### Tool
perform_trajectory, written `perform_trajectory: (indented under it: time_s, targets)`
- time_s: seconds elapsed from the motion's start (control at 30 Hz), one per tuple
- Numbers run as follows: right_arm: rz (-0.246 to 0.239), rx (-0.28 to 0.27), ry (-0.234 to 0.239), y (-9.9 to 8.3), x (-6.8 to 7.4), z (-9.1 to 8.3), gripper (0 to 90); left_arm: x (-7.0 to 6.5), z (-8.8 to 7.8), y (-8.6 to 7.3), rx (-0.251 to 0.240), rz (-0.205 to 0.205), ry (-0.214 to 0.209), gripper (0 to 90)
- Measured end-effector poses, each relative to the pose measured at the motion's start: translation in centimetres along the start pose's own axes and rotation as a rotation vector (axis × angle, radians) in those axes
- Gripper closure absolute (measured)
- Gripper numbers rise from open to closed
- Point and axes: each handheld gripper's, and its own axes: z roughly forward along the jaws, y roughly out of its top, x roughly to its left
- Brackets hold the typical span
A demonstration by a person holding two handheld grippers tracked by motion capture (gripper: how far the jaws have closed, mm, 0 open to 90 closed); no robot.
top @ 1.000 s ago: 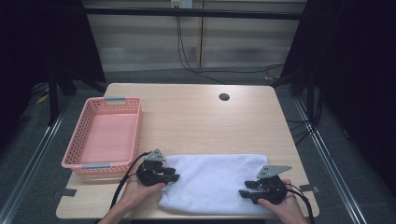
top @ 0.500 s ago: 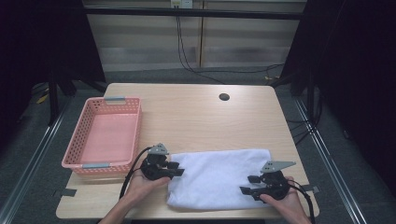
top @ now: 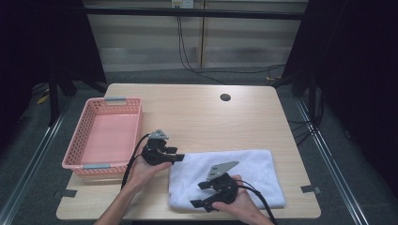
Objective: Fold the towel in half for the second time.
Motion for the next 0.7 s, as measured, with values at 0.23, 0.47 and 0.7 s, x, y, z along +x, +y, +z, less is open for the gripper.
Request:
perform_trajectory:
  time_s: [0.23,0.47,0.7]
  targets:
    - [-0.056,0.069,0.023,2.3,0.9,4.9,22.7,0.0,0.1,-0.6,0.028,0.000,0.011,47.8]
    - [-0.189,0.097,-0.087,1.8,2.6,6.0,20.2,0.7,-0.1,-0.6,0.017,-0.035,0.038,45.8]
    - [-0.271,0.108,-0.170,1.4,3.6,6.4,22.1,1.1,0.1,-0.7,0.009,-0.050,0.046,39.0]
